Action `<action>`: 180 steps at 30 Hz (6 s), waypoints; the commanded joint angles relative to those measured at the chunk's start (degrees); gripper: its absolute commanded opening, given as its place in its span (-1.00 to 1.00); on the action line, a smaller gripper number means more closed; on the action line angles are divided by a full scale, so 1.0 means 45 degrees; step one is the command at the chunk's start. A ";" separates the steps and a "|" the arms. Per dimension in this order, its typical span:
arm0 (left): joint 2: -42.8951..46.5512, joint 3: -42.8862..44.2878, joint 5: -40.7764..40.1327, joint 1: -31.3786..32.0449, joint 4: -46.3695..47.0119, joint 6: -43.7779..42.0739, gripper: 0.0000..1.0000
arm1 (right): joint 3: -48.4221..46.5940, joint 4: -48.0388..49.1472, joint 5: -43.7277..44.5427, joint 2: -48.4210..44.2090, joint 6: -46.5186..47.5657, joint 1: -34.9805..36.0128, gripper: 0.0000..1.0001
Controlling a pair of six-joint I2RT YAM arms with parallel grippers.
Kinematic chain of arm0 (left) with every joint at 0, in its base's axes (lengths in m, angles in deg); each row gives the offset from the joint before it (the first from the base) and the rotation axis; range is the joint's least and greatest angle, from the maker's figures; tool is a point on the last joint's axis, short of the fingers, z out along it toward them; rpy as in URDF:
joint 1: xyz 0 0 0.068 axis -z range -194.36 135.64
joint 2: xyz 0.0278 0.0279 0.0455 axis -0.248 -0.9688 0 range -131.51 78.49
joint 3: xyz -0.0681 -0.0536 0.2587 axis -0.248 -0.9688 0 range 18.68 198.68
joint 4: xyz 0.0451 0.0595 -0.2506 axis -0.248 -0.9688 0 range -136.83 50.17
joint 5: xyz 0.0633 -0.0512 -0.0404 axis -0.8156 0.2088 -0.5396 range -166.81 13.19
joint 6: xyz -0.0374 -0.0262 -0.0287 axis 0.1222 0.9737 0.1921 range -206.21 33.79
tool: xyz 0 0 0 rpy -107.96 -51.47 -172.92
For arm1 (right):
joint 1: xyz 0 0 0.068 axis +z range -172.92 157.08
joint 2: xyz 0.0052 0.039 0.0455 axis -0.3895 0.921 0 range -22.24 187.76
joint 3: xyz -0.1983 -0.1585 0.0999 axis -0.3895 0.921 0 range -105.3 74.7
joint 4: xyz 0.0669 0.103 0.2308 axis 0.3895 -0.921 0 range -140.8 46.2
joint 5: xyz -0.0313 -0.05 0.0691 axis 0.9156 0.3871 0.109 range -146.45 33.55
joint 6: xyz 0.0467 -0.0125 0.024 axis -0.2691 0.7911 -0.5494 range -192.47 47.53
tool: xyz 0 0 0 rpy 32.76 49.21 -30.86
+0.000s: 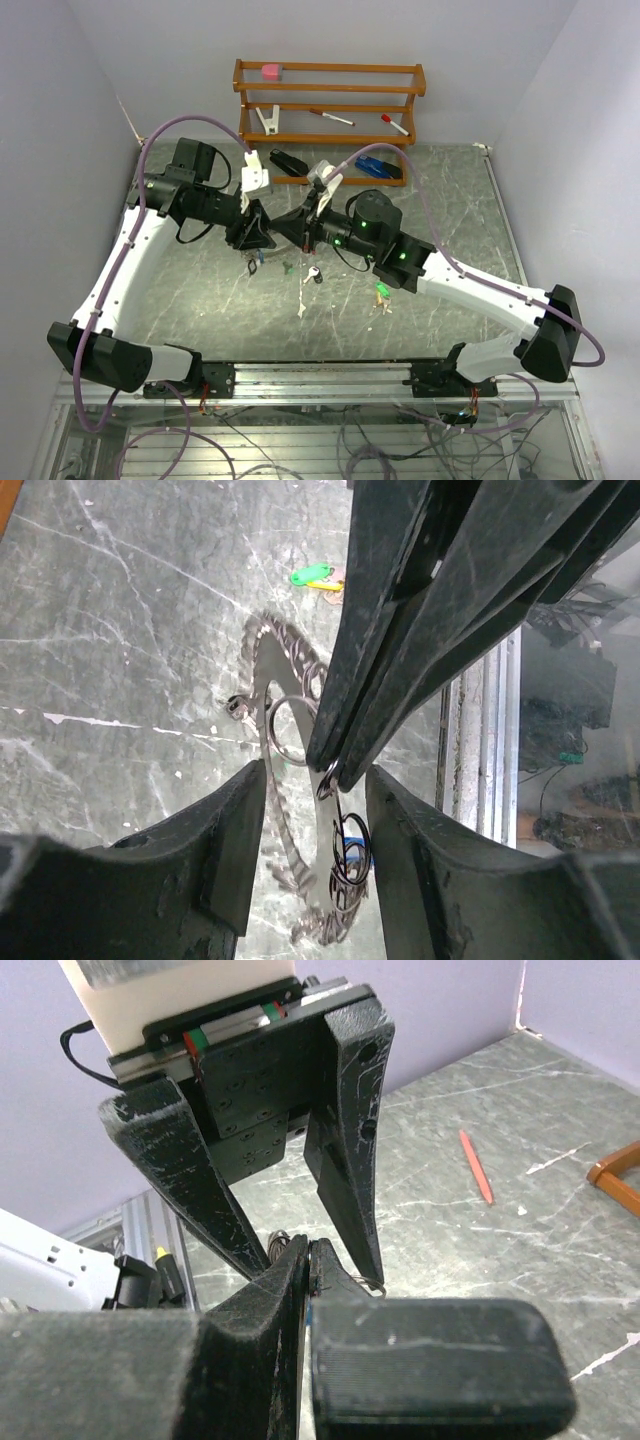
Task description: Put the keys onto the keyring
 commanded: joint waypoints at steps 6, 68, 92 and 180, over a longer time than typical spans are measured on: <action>0.0539 -0.0112 -0.0800 0.0081 0.0426 0.0064 -0.06 | 0.0056 0.0625 0.0286 -0.0652 0.0049 0.0023 -1.00; 0.0763 -0.0204 0.0532 0.0093 0.1198 0.0983 -0.67 | 0.0374 0.0701 0.0909 -0.1329 0.0050 0.0027 -1.00; 0.0639 -0.0052 0.0697 0.0094 0.1594 0.1356 -0.58 | 0.0552 0.0781 0.0987 -0.1464 -0.0039 0.0040 -1.00; 0.0978 -0.0630 -0.1606 0.0095 0.1482 -0.0580 -0.86 | 0.1821 -0.1400 0.3043 -0.4130 -0.0528 -0.0005 -0.25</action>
